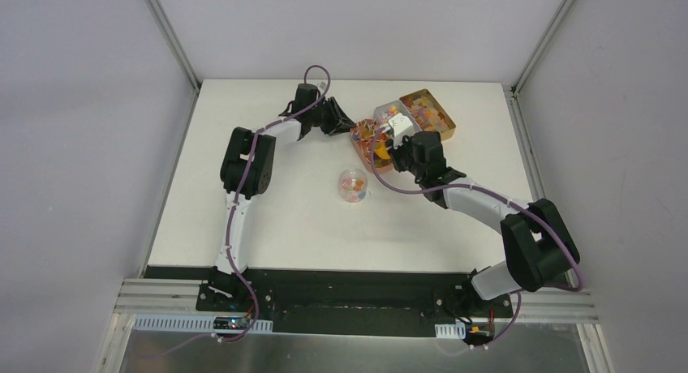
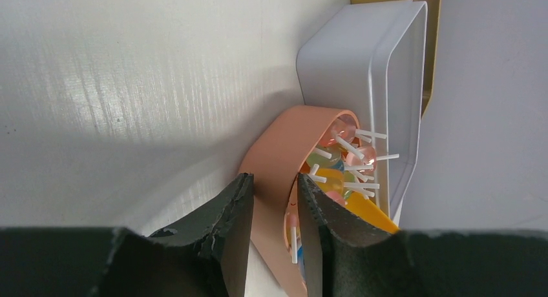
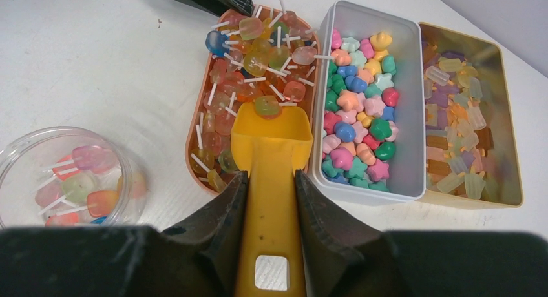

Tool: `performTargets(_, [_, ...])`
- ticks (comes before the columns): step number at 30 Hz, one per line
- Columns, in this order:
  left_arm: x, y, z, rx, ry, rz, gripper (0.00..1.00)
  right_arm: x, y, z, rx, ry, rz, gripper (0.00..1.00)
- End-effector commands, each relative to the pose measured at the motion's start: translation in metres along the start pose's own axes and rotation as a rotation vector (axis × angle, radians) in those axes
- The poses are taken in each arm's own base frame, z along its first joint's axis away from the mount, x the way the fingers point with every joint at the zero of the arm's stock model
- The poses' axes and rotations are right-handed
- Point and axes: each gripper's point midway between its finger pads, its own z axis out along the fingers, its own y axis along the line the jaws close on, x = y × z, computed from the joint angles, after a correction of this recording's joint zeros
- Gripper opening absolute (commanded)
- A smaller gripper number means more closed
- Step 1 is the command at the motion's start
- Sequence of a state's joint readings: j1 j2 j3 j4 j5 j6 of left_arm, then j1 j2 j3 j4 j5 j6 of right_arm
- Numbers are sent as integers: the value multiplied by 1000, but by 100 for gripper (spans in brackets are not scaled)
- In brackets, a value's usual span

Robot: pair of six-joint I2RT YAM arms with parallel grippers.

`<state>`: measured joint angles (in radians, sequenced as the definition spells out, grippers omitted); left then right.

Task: Pack the candies
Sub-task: Scoop the fake candies from the storage box.

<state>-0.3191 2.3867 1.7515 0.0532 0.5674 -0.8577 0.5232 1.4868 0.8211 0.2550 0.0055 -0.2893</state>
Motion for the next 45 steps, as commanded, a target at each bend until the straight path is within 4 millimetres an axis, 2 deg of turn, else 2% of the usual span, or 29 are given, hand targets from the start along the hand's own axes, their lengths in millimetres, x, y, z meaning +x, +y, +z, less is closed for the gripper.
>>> performTargets(1, [8, -14, 3, 58, 22, 9, 31, 24, 10, -5, -30, 21, 18, 0])
performTargets(7, [9, -14, 4, 61, 25, 3, 31, 30, 10, -3, -16, -17, 33, 0])
performTargets(16, [10, -14, 3, 69, 35, -4, 30, 25, 11, -2, 1, -73, 102, 0])
performTargets(20, [13, -13, 4, 71, 38, -14, 30, 23, 13, -3, 16, -156, 149, 0])
performTargets(34, [16, -13, 5, 75, 47, -23, 29, 25, 31, 3, -9, -262, 61, 0])
performTargets(42, [14, -16, 4, 79, 43, -20, 29, 28, 33, 6, 0, -287, 62, 0])
performTargets(45, [14, -16, 5, 81, 44, -20, 28, 29, 28, 7, 35, -293, 75, 0])
